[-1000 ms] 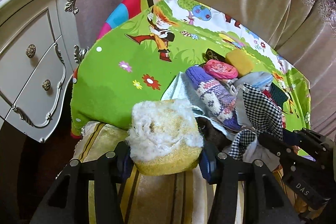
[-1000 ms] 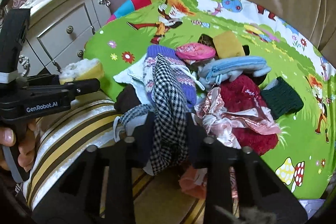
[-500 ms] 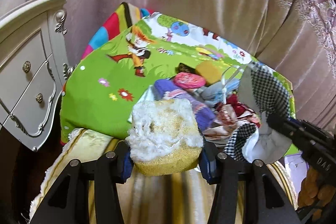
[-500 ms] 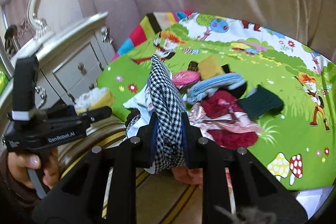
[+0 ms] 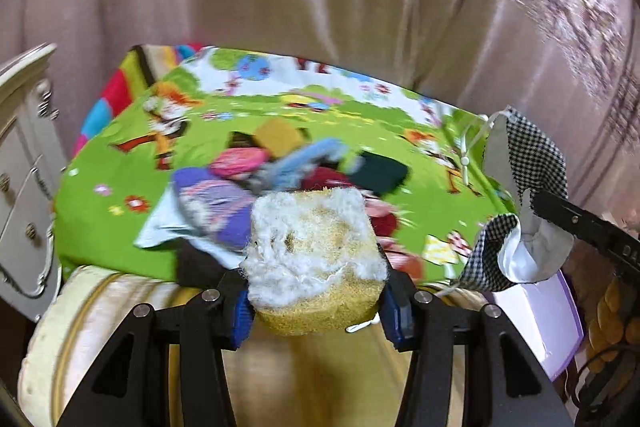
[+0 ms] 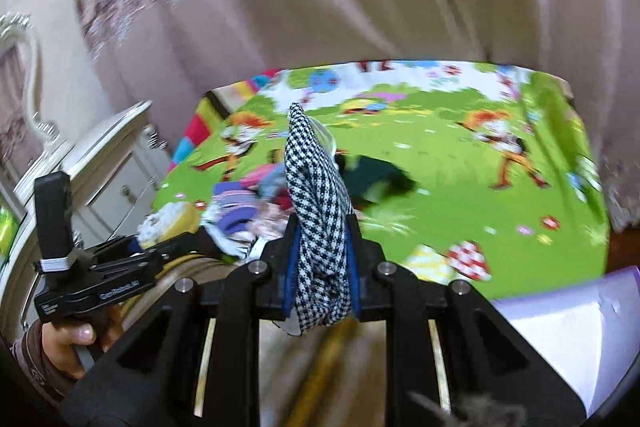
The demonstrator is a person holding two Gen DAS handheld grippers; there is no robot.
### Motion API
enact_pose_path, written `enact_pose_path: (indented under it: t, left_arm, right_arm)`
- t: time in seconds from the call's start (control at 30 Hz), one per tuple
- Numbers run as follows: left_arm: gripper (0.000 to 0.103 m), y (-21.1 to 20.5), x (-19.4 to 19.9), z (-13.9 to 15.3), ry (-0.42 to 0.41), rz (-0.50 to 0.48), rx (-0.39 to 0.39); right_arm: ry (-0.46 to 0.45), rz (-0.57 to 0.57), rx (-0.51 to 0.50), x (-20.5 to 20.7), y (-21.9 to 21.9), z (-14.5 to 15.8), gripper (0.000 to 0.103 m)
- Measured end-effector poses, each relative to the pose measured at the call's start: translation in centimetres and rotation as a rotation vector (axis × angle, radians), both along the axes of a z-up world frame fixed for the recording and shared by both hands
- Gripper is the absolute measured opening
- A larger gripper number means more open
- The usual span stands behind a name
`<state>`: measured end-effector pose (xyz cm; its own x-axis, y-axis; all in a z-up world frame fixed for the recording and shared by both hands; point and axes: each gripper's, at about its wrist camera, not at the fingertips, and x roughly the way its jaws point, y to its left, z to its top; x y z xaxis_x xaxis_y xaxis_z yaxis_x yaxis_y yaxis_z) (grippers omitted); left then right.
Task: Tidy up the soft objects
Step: 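Carry both items over the purple-rimmed box and open both grippers to drop them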
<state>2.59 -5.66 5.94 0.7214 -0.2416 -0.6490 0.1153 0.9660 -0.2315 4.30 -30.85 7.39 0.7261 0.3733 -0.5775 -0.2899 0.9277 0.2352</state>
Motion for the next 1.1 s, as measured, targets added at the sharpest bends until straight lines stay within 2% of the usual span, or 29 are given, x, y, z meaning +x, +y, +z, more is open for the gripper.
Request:
enact_pose_path:
  t: [0.4,0.5,0.8,1.03,1.1]
  left_arm:
    - [0.051,-12.4,-0.7,0.2,0.019,-0.284,0.048]
    - [0.051,-15.3,-0.8,-0.2,0.042,-0.346,0.065]
    - [0.051,-22.5,-1.4,-1.3,0.093,-0.511,0.110]
    - [0.051,-27.3,-1.9,-2.4,0.122,-0.622,0.129]
    - [0.053,-28.4,-2.0,-2.6,0.135,-0.658,0.129]
  right_arm:
    - [0.084,-0.294,0.006,-5.0,-12.0,-2.1,0.024]
    - [0.100,-0.365,-0.026,-6.0,-14.2,-3.0,0.024]
    - [0.161,-0.549,-0.127,-7.6,-18.7,-4.8,0.028]
    - [0.199,-0.598,-0.142,-8.3,-20.5,-5.8,0.029]
    - [0.218,-0.611,-0.148,-8.5,-20.9,-6.3,0.034]
